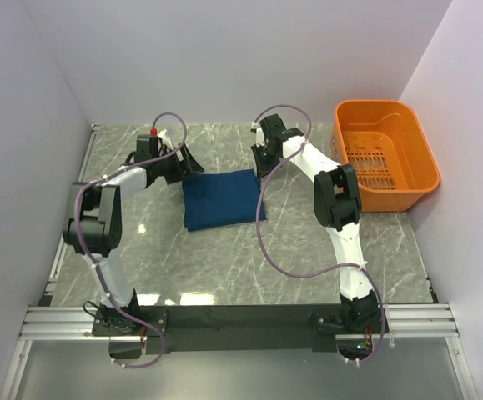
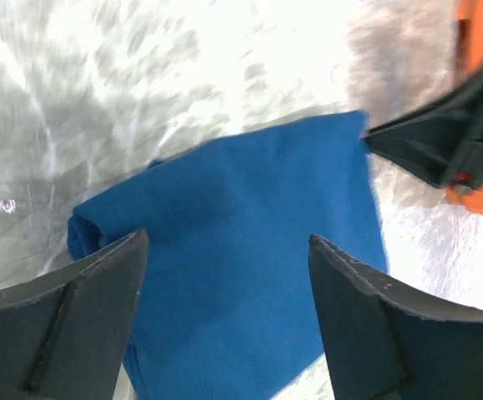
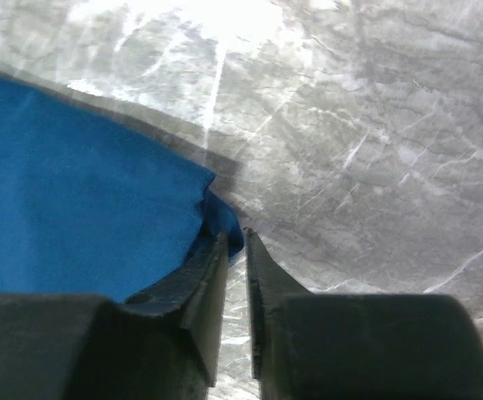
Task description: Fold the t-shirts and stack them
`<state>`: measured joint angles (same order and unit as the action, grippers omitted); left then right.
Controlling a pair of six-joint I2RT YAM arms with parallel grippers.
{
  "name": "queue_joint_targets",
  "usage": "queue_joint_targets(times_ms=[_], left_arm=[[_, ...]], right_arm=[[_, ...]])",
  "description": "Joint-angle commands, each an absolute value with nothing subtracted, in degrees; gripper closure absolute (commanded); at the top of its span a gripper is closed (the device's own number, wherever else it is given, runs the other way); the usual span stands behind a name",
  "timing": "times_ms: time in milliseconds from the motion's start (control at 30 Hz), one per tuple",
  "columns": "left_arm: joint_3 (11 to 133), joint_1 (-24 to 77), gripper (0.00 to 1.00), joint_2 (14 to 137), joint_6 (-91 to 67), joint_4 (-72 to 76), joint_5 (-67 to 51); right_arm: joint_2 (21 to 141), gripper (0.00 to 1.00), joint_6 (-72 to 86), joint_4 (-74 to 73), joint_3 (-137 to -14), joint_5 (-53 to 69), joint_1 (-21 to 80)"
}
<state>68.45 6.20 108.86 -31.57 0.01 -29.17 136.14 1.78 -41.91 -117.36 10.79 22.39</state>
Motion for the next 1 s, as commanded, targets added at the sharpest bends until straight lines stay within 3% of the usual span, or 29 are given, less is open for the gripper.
queue_joint_targets(times_ms=[0, 167, 333, 633, 833, 967], left_arm=[[70.0, 6.1, 0.16, 99.7, -25.2, 0.8, -28.4], [69.7, 6.1, 0.13, 93.7, -20.3, -7.5, -21.1], [62.0, 6.1, 0.13, 89.5, -21.4, -10.3, -21.6], [47.9, 6.8, 0.09, 87.3, -29.3, -7.7, -24.8], [46.9, 10.7, 0.12, 91.7, -31.7, -5.1, -24.9], [49.8, 13.5, 0.19, 96.4, -33.3, -6.5, -22.3]], right_arm=[[130.2, 0.75, -1.0, -41.2, -117.8, 13.0, 21.4], [124.5, 0.62, -4.4, -40.3, -114.4, 19.3, 20.5], [120.5, 0.59, -11.6, -42.9, -110.1, 26.2, 20.3], [105.4, 0.51, -17.8, -38.6, -91.9, 33.4, 20.0], [101.0, 0.50, -18.3, -37.3, -86.6, 33.3, 19.9], [99.4, 0.50, -18.2, -36.7, -84.9, 33.2, 19.4]])
